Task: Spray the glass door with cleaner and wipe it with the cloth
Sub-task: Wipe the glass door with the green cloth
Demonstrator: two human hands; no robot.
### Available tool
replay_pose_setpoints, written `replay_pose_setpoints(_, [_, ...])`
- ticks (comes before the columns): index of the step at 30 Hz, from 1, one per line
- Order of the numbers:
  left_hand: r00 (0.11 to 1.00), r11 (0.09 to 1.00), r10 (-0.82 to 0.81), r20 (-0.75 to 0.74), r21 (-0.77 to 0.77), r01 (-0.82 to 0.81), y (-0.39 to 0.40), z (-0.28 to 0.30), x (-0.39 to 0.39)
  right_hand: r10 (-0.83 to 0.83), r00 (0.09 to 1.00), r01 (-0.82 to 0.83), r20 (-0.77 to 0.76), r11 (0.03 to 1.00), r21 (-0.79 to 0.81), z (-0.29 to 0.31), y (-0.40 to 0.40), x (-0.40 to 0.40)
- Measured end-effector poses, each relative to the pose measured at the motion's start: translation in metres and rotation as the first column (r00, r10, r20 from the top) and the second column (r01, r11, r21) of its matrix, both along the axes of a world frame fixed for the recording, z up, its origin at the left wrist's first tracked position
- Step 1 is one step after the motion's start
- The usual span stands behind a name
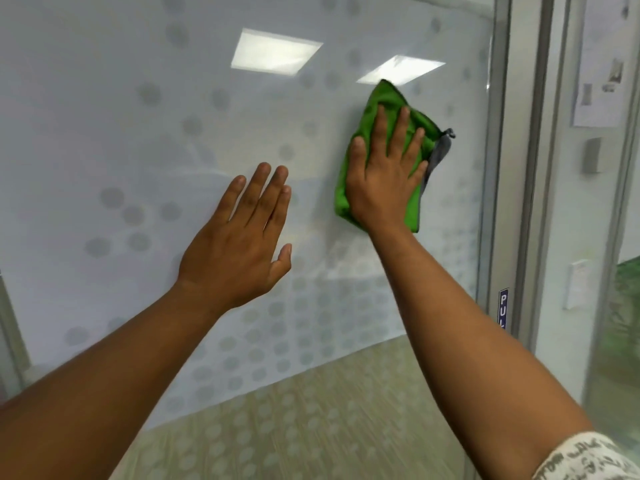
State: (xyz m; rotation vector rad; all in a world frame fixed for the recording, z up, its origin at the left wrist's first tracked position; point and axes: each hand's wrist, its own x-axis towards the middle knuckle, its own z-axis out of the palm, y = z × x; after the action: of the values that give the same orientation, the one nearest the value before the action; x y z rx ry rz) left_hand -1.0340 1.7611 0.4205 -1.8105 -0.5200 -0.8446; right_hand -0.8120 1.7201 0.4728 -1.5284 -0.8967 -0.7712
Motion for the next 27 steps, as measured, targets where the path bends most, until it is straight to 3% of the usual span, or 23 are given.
replay_pose_setpoints(4, [1.000,1.000,0.011,-0.003,-0.021,-0.011,0.000,0.000,0.000,0.014,0.965,-0.002,-0.262,0.999,0.047,-0.015,-0.004,0.020])
replay_pose_setpoints(9, [1.000,1.000,0.006,0.000,-0.010,-0.006,0.000,0.000,0.002,-0.004,0.918,0.038,-0.395,0.996,0.078,-0.074,-0.003,0.005])
replay_pose_setpoints(11, [1.000,1.000,-0.008,0.002,-0.012,0.008,0.000,0.000,0.002,-0.020,0.923,0.049,-0.383,0.997,0.065,-0.101,0.000,-0.018])
replay_pose_setpoints(14, [1.000,1.000,-0.002,0.004,-0.005,0.002,0.001,0.000,0.002,-0.020,0.977,0.020,-0.211,1.000,-0.004,-0.126,0.005,-0.053])
replay_pose_setpoints(19, [1.000,1.000,0.013,-0.008,-0.014,-0.013,-0.001,0.001,0.001,-0.008,1.000,0.009,0.008,0.998,-0.058,-0.081,0.003,-0.041])
replay_pose_setpoints(27, [1.000,0.999,0.007,-0.011,-0.033,-0.007,0.000,0.002,0.000,0.004,0.987,-0.004,-0.162,1.000,0.002,-0.006,-0.013,0.042])
